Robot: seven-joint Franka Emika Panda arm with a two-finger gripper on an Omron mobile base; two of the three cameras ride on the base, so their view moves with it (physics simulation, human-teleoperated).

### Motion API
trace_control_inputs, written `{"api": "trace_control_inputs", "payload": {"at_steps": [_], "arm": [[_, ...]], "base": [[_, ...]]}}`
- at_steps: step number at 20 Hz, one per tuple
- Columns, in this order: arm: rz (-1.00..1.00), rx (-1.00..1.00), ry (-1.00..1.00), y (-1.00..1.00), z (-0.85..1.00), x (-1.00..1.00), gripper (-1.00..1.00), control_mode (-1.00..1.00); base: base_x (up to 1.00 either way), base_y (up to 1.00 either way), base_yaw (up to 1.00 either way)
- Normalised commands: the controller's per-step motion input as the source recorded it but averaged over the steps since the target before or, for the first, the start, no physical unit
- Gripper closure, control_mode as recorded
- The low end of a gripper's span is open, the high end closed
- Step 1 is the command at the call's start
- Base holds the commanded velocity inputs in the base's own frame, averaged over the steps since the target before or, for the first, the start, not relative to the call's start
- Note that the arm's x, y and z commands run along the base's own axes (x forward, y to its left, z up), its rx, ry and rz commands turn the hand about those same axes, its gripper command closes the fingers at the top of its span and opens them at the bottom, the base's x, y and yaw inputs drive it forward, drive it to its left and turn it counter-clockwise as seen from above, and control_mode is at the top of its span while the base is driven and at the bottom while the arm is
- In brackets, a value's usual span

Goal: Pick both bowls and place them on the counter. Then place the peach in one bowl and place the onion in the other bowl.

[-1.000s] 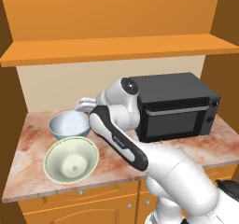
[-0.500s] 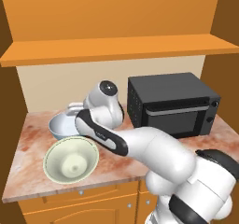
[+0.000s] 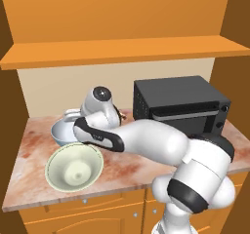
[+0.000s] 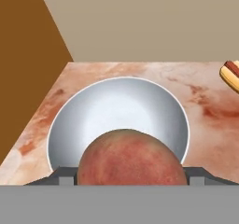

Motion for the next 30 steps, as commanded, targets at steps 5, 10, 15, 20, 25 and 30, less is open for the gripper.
{"api": "trace_control_inputs", "payload": {"at_steps": [5, 10, 15, 20, 25, 30], "arm": [[0.01, -0.04, 0.01, 0.20, -0.14, 0.29, 1.00, -1.00], [0.02, -0.02, 0.01, 0.09, -0.12, 0.27, 1.00, -1.00], [0.05, -0.01, 0.09, 0.15, -0.20, 0.00, 1.00, -1.00], [0.05, -0.03, 0.07, 0.10, -0.27, 0.00, 1.00, -1.00], [0.05, -0.05, 0.01, 0.00, -0.28, 0.05, 1.00, -1.00], [0.03, -0.05, 0.03, 0.00, -0.23, 0.19, 1.00, -1.00]], "base": [[0.00, 0.00, 0.00], [0.00, 0.00, 0.00], [0.00, 0.00, 0.00], [0.00, 0.00, 0.00], [0.00, 0.00, 0.00], [0.00, 0.00, 0.00]]}}
